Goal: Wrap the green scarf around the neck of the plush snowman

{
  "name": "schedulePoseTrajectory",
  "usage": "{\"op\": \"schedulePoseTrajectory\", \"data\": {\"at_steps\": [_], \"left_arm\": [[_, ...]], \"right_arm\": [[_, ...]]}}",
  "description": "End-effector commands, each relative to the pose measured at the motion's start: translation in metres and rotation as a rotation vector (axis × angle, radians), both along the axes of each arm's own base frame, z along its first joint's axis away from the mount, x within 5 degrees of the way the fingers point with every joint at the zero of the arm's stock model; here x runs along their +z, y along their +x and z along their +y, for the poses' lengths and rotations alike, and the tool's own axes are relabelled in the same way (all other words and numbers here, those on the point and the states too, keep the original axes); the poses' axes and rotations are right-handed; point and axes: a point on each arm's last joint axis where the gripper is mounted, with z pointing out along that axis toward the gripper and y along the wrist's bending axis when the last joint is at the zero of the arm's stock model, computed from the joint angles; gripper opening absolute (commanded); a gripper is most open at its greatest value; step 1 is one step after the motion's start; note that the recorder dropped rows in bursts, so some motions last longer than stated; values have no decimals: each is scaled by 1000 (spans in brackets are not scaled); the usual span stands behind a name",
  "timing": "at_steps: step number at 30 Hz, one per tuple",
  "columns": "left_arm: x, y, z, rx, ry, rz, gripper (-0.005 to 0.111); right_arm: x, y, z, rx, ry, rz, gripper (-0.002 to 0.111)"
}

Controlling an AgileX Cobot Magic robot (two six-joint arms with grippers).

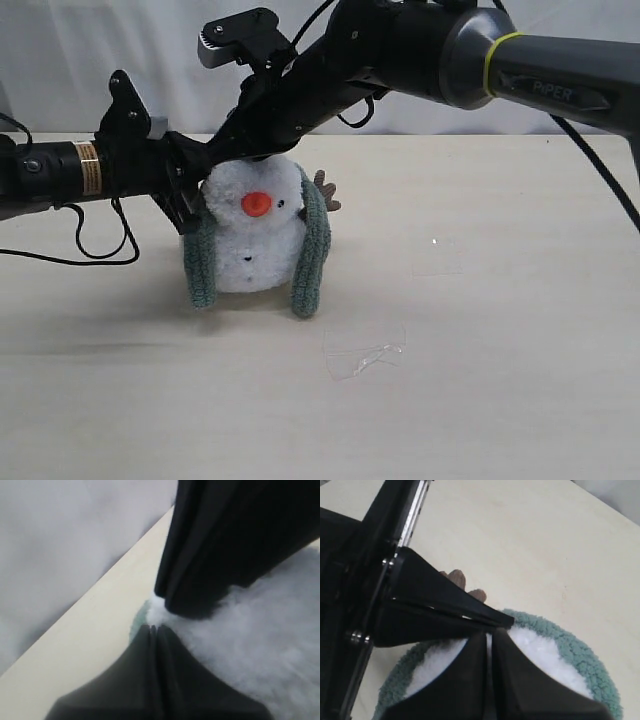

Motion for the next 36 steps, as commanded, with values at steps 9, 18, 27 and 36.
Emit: {"op": "schedulePoseTrajectory", "data": {"at_steps": [9, 18, 27, 36], "left_arm": [[-11, -2, 1, -15, 127, 62, 0], [-1, 1, 2, 18, 39, 39, 0], [24, -1, 30, 38, -81, 74, 0], [13, -21, 46, -94, 8, 317, 0]], "right_arm": [[-3, -2, -1, 14, -25, 18, 4], [-3, -2, -1, 14, -25, 18, 4], [-3, -2, -1, 14, -27, 17, 4], [-2, -1, -1, 16, -25, 5, 5]]}}
